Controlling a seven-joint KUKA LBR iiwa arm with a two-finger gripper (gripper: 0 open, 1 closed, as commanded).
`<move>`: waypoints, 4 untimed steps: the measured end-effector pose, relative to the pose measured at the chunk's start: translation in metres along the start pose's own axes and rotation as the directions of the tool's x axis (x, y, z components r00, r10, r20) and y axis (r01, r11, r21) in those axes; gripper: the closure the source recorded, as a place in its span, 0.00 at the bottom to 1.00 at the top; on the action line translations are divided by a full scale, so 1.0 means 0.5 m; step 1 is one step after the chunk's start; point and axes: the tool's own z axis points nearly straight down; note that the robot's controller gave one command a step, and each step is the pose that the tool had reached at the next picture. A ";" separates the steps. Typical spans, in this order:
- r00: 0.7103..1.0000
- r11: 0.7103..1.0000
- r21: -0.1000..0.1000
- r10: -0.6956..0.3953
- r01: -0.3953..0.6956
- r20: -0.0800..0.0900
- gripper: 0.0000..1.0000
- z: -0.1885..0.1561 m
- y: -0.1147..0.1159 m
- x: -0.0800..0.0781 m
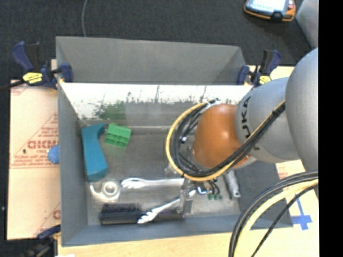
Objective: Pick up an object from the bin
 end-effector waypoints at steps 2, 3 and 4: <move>0.977 0.977 -0.007 -0.212 0.212 -0.015 0.00 -0.021 0.054 0.033; 0.856 0.856 0.024 -0.516 0.516 0.025 0.00 0.033 0.081 -0.043; 0.907 0.907 -0.003 -0.421 0.421 -0.002 1.00 0.033 0.082 0.010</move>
Offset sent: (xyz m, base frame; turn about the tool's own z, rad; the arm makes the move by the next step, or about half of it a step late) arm -0.0180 0.0246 0.0120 -0.2116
